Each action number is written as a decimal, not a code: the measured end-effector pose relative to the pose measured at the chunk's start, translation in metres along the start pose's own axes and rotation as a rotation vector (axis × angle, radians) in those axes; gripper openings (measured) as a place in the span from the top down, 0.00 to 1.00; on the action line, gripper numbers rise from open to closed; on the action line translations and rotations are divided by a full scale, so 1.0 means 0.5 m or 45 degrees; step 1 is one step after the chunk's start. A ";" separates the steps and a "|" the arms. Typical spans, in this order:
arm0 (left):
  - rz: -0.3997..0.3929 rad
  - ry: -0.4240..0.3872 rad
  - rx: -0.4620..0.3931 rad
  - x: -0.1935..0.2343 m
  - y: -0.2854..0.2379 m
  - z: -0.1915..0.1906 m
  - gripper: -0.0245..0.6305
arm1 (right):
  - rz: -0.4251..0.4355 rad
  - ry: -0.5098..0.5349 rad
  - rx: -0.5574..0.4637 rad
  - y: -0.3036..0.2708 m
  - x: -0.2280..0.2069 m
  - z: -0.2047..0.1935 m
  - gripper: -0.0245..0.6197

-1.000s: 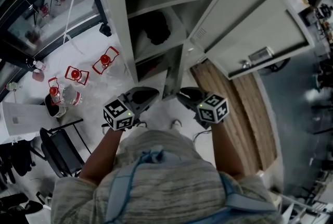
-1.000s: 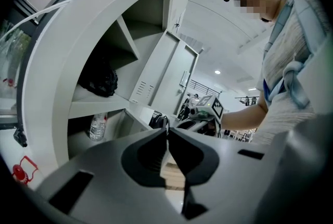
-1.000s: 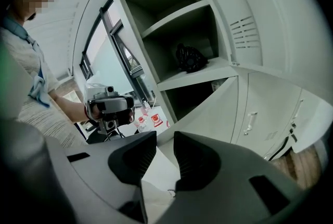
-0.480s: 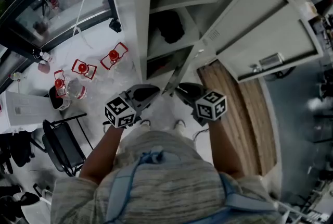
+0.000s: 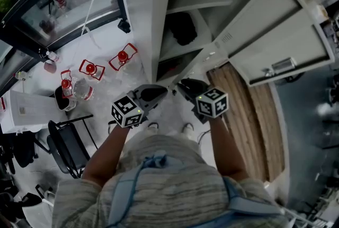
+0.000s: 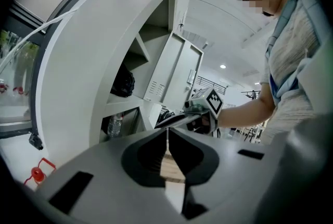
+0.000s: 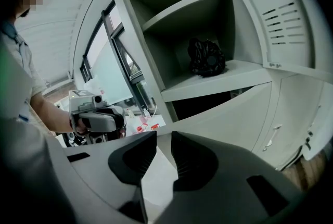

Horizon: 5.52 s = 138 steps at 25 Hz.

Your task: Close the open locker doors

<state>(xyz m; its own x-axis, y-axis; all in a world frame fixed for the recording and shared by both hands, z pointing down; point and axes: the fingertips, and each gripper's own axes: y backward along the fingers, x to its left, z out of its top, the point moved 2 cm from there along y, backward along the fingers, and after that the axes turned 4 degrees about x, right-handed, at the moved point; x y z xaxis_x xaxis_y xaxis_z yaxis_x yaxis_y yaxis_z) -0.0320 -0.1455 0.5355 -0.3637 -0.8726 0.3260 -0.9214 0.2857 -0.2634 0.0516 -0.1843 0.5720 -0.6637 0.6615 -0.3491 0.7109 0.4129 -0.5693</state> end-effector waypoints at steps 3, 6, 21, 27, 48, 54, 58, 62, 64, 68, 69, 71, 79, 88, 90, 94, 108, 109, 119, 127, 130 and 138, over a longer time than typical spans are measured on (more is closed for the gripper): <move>0.004 -0.001 0.008 0.007 0.003 -0.002 0.96 | 0.005 0.005 -0.004 -0.020 0.001 0.010 0.83; 0.010 -0.005 0.012 0.016 0.005 -0.002 0.96 | 0.006 0.023 0.001 -0.041 0.000 0.022 0.83; 0.054 0.034 0.019 0.049 0.014 -0.013 0.96 | -0.017 0.030 -0.018 -0.120 -0.008 0.076 0.84; 0.069 0.043 0.016 0.053 0.018 -0.017 0.96 | -0.045 0.024 -0.038 -0.140 -0.016 0.099 0.84; 0.092 0.061 0.009 0.061 0.038 -0.024 0.96 | -0.113 0.011 -0.056 -0.162 -0.031 0.119 0.84; 0.085 0.049 0.004 0.058 0.037 -0.019 0.96 | -0.122 0.021 -0.049 -0.163 -0.027 0.114 0.84; 0.079 0.040 0.004 0.055 0.037 -0.016 0.96 | -0.124 0.020 -0.044 -0.155 -0.020 0.103 0.84; 0.078 0.038 0.000 0.052 0.035 -0.014 0.96 | -0.138 0.044 -0.046 -0.140 -0.010 0.093 0.84; 0.080 0.038 -0.005 0.052 0.033 -0.011 0.96 | -0.133 0.077 -0.057 -0.131 0.000 0.094 0.84; 0.076 0.027 -0.019 0.048 0.029 0.001 0.96 | -0.116 0.148 -0.082 -0.106 0.028 0.102 0.84; 0.073 0.022 -0.022 0.045 0.028 0.005 0.96 | -0.117 0.164 -0.092 -0.097 0.034 0.104 0.84; 0.066 0.010 -0.028 0.037 0.024 0.012 0.96 | -0.118 0.182 -0.117 -0.075 0.045 0.105 0.84; 0.012 -0.020 -0.097 -0.003 -0.010 0.074 0.96 | -0.156 0.168 -0.282 0.051 0.053 0.120 0.84; -0.123 -0.056 -0.147 -0.081 -0.118 0.151 0.96 | -0.296 0.155 -0.434 0.255 -0.012 0.115 0.84; -0.150 -0.064 -0.142 -0.099 -0.151 0.159 0.96 | -0.326 0.146 -0.463 0.301 -0.034 0.110 0.84; -0.201 -0.067 -0.127 -0.132 -0.210 0.167 0.96 | -0.384 0.117 -0.478 0.381 -0.077 0.092 0.84; -0.267 -0.085 -0.113 -0.220 -0.363 0.188 0.96 | -0.317 0.101 -0.440 0.592 -0.186 -0.014 0.83; -0.263 -0.089 -0.112 -0.225 -0.370 0.189 0.96 | -0.311 0.108 -0.437 0.605 -0.196 -0.016 0.83; -0.194 -0.129 -0.112 -0.266 -0.417 0.189 0.96 | -0.193 0.265 -0.471 0.675 -0.293 0.027 0.83; -0.096 -0.110 -0.117 -0.272 -0.422 0.190 0.96 | -0.050 0.381 -0.430 0.657 -0.316 0.066 0.83; -0.065 -0.112 -0.127 -0.267 -0.423 0.190 0.96 | 0.014 0.410 -0.422 0.649 -0.314 0.073 0.83; -0.027 -0.103 -0.137 -0.268 -0.424 0.191 0.96 | 0.078 0.476 -0.399 0.639 -0.319 0.078 0.84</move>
<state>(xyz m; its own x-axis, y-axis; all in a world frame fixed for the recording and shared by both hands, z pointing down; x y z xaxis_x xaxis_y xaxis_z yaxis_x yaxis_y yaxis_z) 0.2251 -0.1267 0.4608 -0.3359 -0.9067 0.2549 -0.9396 0.3039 -0.1572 0.3756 -0.1820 0.4168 -0.5303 0.8463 -0.0508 0.8199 0.4967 -0.2847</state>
